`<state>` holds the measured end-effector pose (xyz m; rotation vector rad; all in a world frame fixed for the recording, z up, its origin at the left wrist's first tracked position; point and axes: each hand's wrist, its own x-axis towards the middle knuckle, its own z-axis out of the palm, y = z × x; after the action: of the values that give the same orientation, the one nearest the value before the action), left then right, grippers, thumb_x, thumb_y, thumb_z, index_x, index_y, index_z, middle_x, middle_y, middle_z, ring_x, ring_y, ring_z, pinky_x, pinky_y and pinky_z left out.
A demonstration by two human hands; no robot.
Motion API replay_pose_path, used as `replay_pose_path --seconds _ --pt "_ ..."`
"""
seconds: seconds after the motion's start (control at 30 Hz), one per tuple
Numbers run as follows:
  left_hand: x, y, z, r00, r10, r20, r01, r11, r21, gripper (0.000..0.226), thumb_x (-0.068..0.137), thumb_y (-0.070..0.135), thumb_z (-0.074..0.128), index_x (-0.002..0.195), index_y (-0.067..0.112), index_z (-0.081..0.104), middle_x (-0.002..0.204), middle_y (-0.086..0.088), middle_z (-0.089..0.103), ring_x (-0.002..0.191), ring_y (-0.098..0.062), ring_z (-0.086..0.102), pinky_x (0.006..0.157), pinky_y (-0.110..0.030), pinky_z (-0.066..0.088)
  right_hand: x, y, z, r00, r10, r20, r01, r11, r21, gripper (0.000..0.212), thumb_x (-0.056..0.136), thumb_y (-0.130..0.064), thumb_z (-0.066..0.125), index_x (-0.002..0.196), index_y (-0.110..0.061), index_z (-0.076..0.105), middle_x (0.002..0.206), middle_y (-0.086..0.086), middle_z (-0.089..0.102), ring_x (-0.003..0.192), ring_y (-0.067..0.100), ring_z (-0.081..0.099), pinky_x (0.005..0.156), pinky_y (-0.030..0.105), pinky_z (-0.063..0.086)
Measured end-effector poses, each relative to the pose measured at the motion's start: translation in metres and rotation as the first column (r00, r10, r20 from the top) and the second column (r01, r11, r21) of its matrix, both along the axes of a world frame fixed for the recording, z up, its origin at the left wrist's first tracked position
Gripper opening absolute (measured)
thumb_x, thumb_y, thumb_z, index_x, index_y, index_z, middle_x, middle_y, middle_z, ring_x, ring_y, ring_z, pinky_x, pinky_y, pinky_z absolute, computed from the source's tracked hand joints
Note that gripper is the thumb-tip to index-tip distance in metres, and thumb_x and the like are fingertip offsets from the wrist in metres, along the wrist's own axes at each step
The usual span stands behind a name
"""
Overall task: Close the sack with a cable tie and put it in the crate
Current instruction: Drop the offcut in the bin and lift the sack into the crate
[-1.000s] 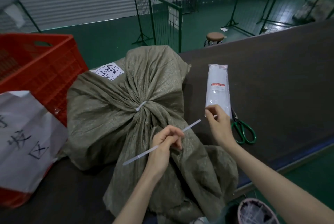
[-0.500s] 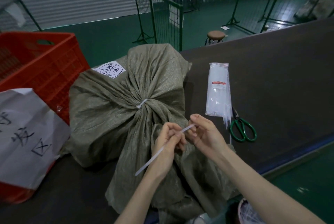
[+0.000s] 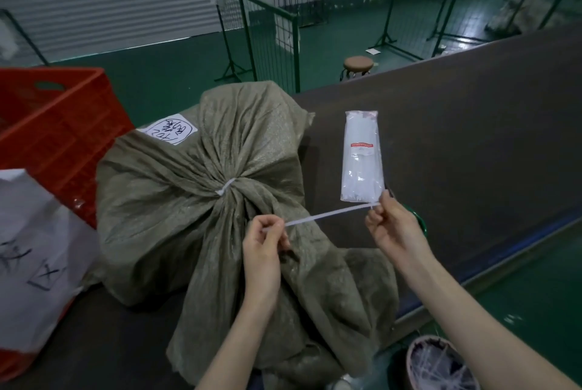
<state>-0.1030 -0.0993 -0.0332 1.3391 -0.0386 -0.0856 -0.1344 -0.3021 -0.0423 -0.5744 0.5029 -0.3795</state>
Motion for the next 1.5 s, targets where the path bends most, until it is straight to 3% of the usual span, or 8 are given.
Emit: replay_pose_path --seconds 0.2,0.43,0.57,0.67,0.77,0.87,1.27,1.5 --pt "-0.005 -0.022 -0.004 0.988 -0.144 0.055 0.136 0.983 0.124 0.02 0.09 -0.002 0.055 0.077 0.013 0.057 0.061 0.004 0.055 0.054 -0.003 0.05 0.056 -0.016 0.043 -0.011 -0.023 0.002 0.998 -0.048 0.038 0.051 0.996 -0.076 0.009 0.079 -0.019 0.06 0.076 -0.011 0.055 0.051 -0.003 0.051 0.045 0.006 0.043 0.046 0.013 0.039" --pt "-0.019 -0.053 -0.015 0.885 -0.389 0.257 0.188 0.801 0.568 0.025 0.082 -0.002 0.059 0.079 0.022 0.065 0.083 0.003 0.062 0.077 -0.007 0.06 0.07 -0.013 0.042 -0.039 -0.052 -0.006 0.976 -0.198 -0.093 0.157 0.931 -0.329 0.033 0.095 -0.029 0.046 0.067 -0.016 0.055 0.05 -0.005 0.038 0.043 0.007 0.034 0.039 0.017 0.027" --pt "-0.023 -0.067 -0.019 0.821 -0.501 0.276 0.203 0.706 0.678 0.018 0.083 0.0 0.057 0.086 0.014 0.069 0.089 0.004 0.062 0.078 0.003 0.056 0.072 -0.007 0.038 -0.064 -0.078 -0.013 0.909 -0.361 -0.209 0.155 0.758 -0.634 0.036 0.096 -0.028 0.048 0.062 -0.017 0.053 0.047 -0.009 0.034 0.044 0.006 0.031 0.042 0.019 0.025" --pt "-0.029 -0.08 -0.024 0.747 -0.624 0.227 0.259 0.589 0.766 0.021 0.084 0.016 0.051 0.097 0.018 0.067 0.097 0.006 0.062 0.089 0.0 0.058 0.086 -0.024 0.047 -0.087 -0.098 -0.025 0.858 -0.446 -0.257 0.057 0.579 -0.813 0.035 0.096 -0.028 0.049 0.063 -0.015 0.052 0.046 -0.01 0.034 0.045 0.008 0.03 0.045 0.025 0.025" --pt "-0.036 -0.092 -0.03 0.692 -0.706 0.149 0.289 0.46 0.839 0.024 0.085 0.026 0.045 0.102 0.023 0.062 0.102 0.009 0.06 0.095 -0.013 0.059 0.089 -0.04 0.047 -0.113 -0.111 -0.044 0.793 -0.526 -0.308 -0.046 0.453 -0.891 0.036 0.095 -0.026 0.05 0.066 -0.005 0.051 0.051 -0.001 0.034 0.043 0.005 0.03 0.048 0.028 0.025" --pt "-0.043 -0.102 -0.036 0.662 -0.742 0.107 0.332 0.418 0.846 0.019 0.09 0.022 0.049 0.105 0.021 0.06 0.104 0.006 0.06 0.095 -0.012 0.058 0.088 -0.034 0.048 -0.137 -0.119 -0.064 0.729 -0.586 -0.354 -0.135 0.385 -0.913 0.038 0.094 -0.022 0.052 0.062 -0.002 0.044 0.052 0.003 0.035 0.048 0.007 0.03 0.05 0.025 0.027" --pt "-0.057 -0.147 -0.047 0.637 -0.771 -0.024 0.499 0.388 0.775 0.019 0.094 0.016 0.052 0.109 0.015 0.063 0.105 0.002 0.066 0.094 -0.007 0.061 0.085 -0.026 0.05 -0.234 -0.149 -0.134 0.433 -0.539 -0.722 -0.524 0.502 -0.688 0.032 0.095 -0.028 0.049 0.071 -0.007 0.053 0.058 0.008 0.054 0.053 0.024 0.049 0.051 0.032 0.034" --pt "-0.051 -0.15 -0.049 0.645 -0.764 -0.029 0.495 0.388 0.778 0.018 0.094 0.017 0.052 0.109 0.018 0.063 0.103 0.006 0.066 0.094 0.001 0.059 0.08 -0.012 0.047 -0.244 -0.152 -0.149 0.346 -0.488 -0.802 -0.581 0.56 -0.591 0.034 0.095 -0.03 0.048 0.116 -0.005 0.056 0.098 0.018 0.067 0.078 0.027 0.059 0.068 0.035 0.047"
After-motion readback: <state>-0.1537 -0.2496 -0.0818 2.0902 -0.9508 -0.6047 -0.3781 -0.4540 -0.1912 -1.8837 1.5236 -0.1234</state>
